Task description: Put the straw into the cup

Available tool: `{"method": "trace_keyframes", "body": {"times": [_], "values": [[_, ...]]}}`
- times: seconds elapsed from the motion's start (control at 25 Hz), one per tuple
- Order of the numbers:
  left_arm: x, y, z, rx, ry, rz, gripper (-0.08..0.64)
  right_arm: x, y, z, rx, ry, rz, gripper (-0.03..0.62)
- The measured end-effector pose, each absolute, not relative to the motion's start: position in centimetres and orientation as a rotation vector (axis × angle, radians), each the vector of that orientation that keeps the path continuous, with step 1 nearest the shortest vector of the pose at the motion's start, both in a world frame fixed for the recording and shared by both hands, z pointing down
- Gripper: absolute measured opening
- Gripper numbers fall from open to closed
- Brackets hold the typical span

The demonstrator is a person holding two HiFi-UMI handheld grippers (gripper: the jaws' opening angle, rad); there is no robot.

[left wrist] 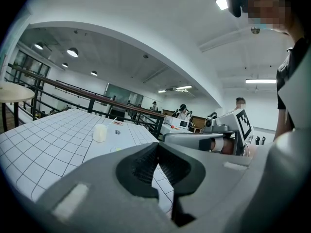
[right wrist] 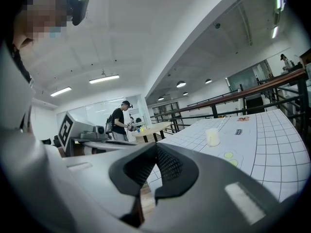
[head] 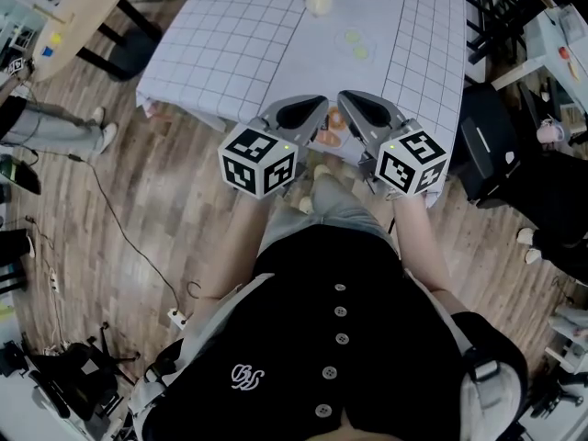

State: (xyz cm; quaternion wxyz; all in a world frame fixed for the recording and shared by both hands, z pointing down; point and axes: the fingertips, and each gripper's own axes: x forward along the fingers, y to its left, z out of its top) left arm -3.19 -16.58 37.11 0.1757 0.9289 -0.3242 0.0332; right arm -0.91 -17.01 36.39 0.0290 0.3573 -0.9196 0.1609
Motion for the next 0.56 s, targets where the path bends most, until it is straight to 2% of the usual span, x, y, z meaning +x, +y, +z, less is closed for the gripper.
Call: {"method": "trace_keyframes", "body": {"times": [0.56], "values": [[-2.77, -16.76, 37.26, 2.626, -0.924, 0.092, -0.002, -0.52, -16.95, 36.77, 1.092, -2.839, 0.504, 0.000]]}}
